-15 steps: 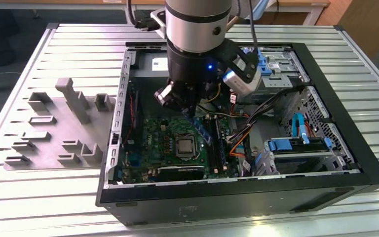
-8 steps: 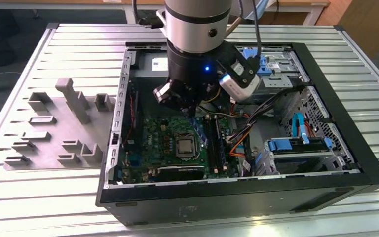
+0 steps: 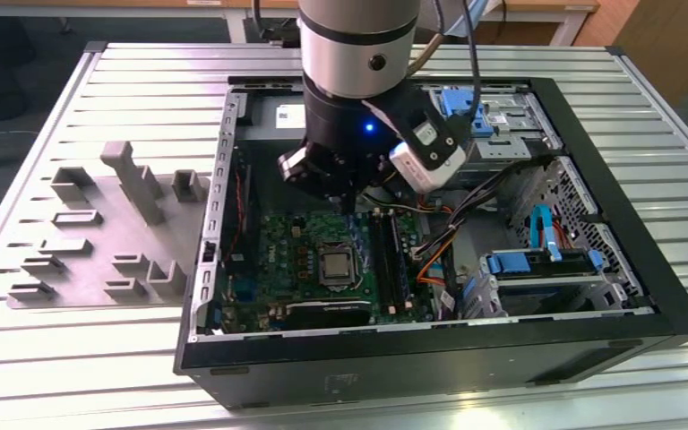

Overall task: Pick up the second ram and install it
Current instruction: 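Insert the second ram into the second slot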

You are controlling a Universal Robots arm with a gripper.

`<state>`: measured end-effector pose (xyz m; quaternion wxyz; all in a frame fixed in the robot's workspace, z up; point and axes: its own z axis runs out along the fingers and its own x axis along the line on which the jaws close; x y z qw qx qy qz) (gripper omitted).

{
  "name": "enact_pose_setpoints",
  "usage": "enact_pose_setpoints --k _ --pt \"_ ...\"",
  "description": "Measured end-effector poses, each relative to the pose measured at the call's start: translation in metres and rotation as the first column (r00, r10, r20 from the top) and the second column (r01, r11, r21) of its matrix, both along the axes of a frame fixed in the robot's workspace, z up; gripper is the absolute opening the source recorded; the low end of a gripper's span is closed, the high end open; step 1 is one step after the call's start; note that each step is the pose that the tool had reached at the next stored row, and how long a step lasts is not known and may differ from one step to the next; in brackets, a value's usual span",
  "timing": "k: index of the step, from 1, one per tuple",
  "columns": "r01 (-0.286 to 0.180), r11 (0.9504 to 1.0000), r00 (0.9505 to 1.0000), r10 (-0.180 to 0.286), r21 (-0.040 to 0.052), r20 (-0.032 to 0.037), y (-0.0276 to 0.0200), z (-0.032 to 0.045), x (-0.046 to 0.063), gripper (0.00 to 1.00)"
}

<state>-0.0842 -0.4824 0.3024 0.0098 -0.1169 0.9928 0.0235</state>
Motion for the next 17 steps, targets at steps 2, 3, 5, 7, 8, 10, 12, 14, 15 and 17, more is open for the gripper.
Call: enact_pose_setpoints --k 2,3,5,7,8,10,12,14,15,17 --pt "0.037 0.9993 0.9993 -0.037 0.0000 0.0000 0.0000 -0.0004 0.0000 0.12" --pt "0.055 0.9985 0.9985 -0.055 0.0000 0.0000 0.0000 -0.0006 0.0000 0.12" --pt "0.091 0.9959 0.9959 -0.091 -0.0001 -0.0001 0.0000 -0.0009 0.0000 0.12" --pt "0.127 0.9920 0.9920 -0.127 -0.0001 0.0000 0.0000 -0.0013 0.0000 0.12" --pt "0.144 0.9895 0.9895 -0.144 -0.0001 0.0000 0.0000 -0.0015 0.0000 0.12" --pt "0.181 0.9834 0.9834 -0.181 -0.0001 0.0000 0.0000 -0.0021 0.0000 0.12" --pt "0.217 0.9762 0.9762 -0.217 0.0000 0.0000 0.0000 -0.0026 0.0000 0.12" --pt "0.236 0.9717 0.9717 -0.236 -0.0001 -0.0001 0.0000 -0.0027 0.0000 0.12" --pt "0.237 0.9716 0.9716 -0.237 -0.0002 -0.0001 0.0000 -0.0027 0.0000 0.12" --pt "0.237 0.9714 0.9714 -0.237 -0.0001 0.0000 0.0000 -0.0028 0.0000 0.12"
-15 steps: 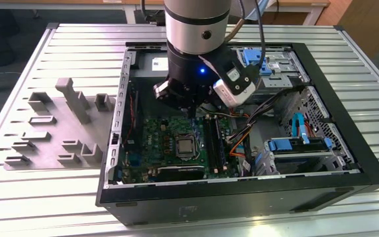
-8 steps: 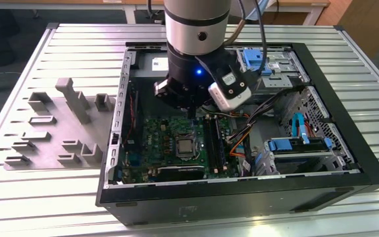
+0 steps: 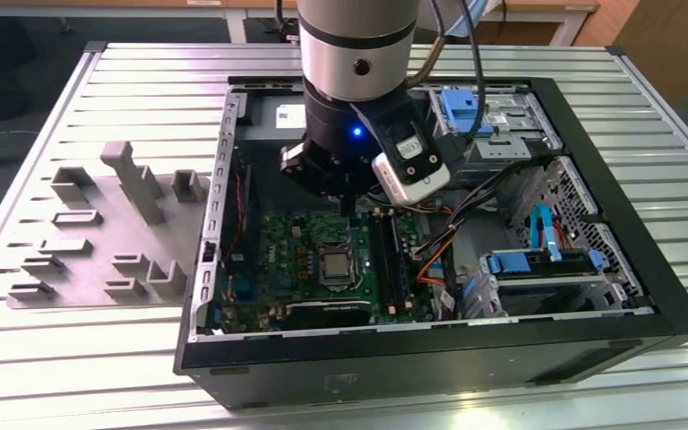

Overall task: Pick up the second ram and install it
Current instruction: 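Insert the second ram into the second slot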

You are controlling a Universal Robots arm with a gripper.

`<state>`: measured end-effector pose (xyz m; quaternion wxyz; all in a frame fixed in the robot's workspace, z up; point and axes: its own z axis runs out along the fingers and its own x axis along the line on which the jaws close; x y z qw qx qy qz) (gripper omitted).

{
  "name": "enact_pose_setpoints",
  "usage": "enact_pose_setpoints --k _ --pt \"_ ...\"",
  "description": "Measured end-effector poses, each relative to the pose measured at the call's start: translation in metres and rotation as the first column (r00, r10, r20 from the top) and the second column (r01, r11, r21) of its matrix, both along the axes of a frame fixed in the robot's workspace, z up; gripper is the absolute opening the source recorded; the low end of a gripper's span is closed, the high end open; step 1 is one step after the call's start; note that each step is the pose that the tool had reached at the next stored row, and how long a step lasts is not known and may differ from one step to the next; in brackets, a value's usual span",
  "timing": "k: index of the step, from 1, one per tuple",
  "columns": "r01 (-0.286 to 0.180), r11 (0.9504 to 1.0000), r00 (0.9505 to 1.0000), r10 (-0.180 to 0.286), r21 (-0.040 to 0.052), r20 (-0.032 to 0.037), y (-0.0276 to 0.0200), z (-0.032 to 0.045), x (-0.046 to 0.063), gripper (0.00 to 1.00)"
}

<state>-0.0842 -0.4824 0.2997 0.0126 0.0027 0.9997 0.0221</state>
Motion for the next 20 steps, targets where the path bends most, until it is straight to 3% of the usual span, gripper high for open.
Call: enact_pose_setpoints --k 3,11,20 --pt "0.000 1.0000 1.0000 0.000 0.0003 0.0001 0.0000 -0.0008 0.003 0.12" --pt "0.000 1.0000 1.0000 0.000 0.0001 -0.0011 0.0000 -0.0060 0.021 0.12" --pt "0.000 1.0000 1.0000 0.000 0.0001 -0.0011 -0.0001 -0.0219 0.026 0.12"
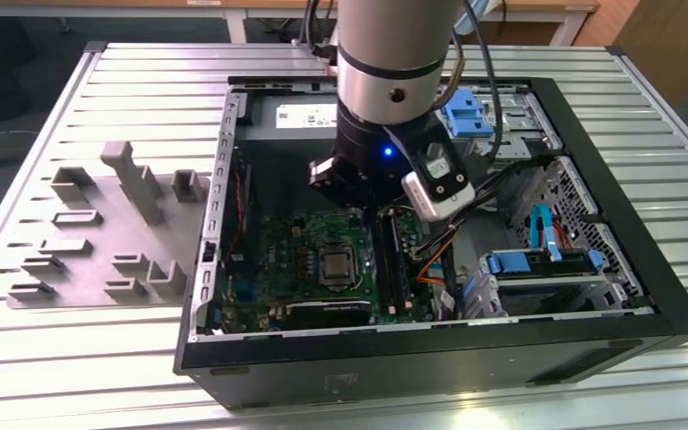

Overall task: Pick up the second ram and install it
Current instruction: 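Insert the second ram into the second slot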

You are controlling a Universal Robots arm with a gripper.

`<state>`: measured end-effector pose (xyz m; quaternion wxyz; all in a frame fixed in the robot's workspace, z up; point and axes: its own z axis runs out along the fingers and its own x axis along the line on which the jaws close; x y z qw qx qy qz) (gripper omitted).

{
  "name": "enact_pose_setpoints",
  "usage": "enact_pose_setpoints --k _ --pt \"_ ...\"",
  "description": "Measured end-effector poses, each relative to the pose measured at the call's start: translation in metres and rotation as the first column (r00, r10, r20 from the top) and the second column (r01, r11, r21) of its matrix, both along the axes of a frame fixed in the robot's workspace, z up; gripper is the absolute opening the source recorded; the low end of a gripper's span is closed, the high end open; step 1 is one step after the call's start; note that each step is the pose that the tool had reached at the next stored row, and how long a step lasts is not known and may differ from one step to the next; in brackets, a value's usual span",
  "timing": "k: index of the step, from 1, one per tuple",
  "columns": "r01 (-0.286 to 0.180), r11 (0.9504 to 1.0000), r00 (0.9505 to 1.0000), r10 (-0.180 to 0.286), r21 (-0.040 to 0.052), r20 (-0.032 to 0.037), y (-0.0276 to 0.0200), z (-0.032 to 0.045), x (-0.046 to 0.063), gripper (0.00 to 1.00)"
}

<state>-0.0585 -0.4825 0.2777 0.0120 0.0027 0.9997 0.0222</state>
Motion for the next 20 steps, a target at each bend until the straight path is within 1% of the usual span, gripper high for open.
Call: enact_pose_setpoints --k 9,17,20 --pt "-0.005 1.0000 1.0000 0.005 -0.0001 0.0000 0.0000 -0.0083 0.016 0.12" --pt "-0.021 0.9998 0.9998 0.021 -0.0001 0.0000 0.0000 -0.0223 0.018 0.12" --pt "-0.027 0.9996 0.9996 0.027 -0.0006 -0.0001 0.0000 -0.0258 0.020 0.12"
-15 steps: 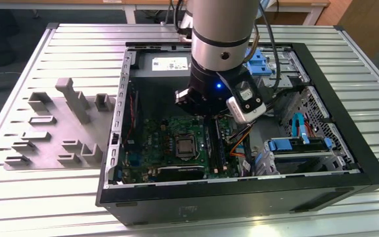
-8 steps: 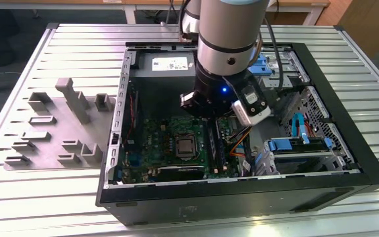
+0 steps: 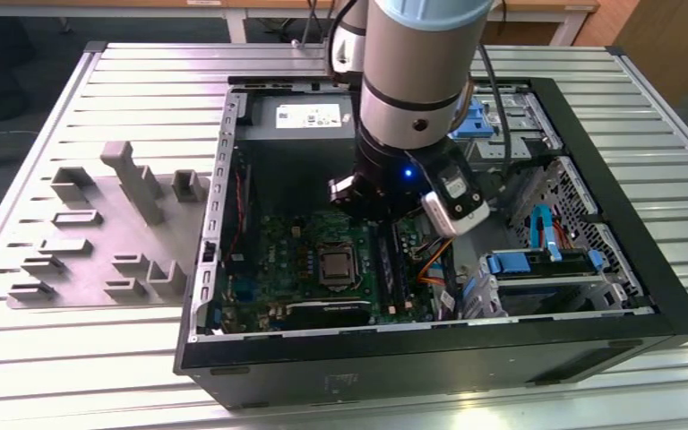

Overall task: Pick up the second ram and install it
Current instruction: 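Insert the second ram into the second slot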

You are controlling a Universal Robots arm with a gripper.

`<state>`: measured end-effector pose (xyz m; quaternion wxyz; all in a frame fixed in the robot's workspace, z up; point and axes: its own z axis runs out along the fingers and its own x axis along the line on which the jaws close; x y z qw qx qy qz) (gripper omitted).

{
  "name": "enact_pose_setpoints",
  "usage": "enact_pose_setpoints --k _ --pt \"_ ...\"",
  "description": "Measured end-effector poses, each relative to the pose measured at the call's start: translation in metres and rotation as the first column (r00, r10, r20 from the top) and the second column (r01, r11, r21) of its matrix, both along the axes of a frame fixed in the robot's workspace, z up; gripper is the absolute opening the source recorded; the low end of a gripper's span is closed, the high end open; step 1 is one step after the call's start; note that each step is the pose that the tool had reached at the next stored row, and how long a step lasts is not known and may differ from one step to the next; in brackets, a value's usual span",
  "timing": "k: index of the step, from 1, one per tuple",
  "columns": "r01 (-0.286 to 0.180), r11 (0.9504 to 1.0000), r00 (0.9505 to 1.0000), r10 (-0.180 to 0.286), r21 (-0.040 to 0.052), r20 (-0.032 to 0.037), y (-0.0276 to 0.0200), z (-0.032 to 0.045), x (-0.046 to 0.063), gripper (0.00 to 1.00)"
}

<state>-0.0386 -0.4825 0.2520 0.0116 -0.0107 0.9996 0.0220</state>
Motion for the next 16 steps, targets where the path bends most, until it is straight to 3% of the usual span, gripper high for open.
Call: enact_pose_setpoints --k 16 --pt "0.020 0.9998 0.9998 -0.020 -0.0002 0.0000 -0.0004 -0.0113 0.005 0.12"
